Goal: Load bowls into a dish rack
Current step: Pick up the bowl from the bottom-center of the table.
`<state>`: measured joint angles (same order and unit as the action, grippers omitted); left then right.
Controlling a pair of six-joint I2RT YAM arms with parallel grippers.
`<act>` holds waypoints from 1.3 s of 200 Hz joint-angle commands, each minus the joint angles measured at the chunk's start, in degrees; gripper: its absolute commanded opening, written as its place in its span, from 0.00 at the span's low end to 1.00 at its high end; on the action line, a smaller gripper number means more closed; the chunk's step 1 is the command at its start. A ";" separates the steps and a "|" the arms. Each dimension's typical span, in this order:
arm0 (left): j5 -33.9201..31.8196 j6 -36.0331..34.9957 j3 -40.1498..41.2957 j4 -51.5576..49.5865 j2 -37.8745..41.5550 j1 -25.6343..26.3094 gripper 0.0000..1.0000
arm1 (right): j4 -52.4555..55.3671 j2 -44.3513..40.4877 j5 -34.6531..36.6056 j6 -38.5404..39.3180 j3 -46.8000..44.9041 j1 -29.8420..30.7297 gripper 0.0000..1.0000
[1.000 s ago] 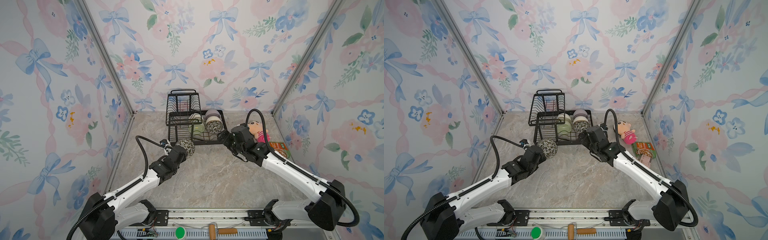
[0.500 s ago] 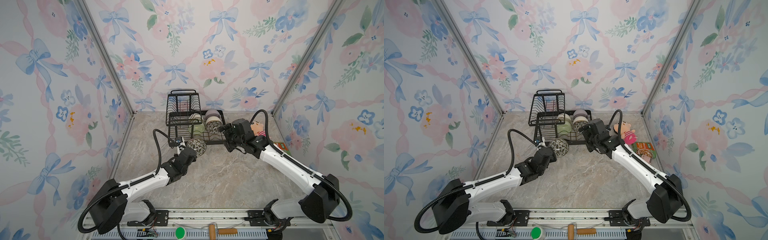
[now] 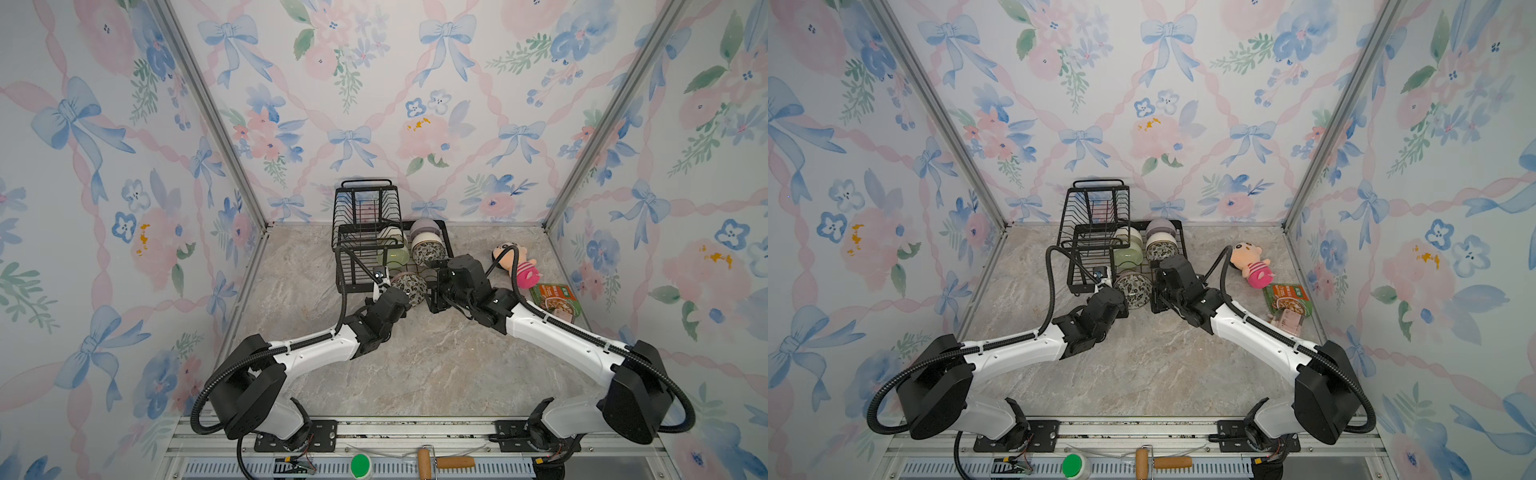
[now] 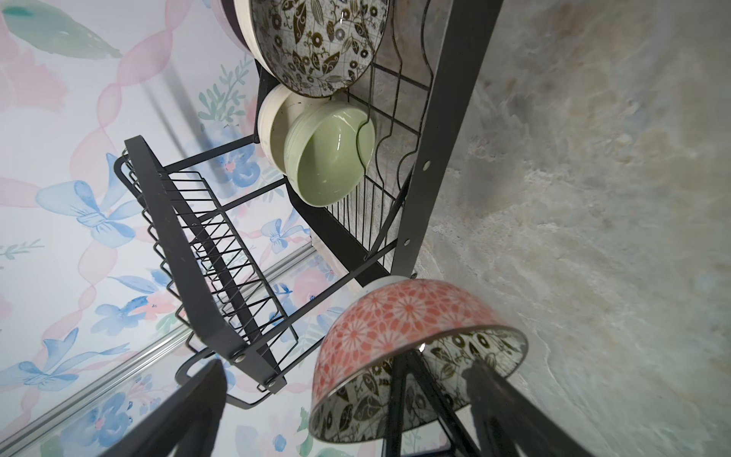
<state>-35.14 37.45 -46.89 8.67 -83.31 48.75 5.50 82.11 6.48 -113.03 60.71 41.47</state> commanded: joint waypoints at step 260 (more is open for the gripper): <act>-2.70 9.11 0.58 -13.38 7.75 1.73 0.91 | -25.48 1.98 1.72 11.50 -4.29 -2.56 0.00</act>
<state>-38.22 44.14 -46.96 0.60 -77.69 50.61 -15.38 87.44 9.41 -106.48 59.11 41.25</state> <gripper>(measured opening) 0.801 0.087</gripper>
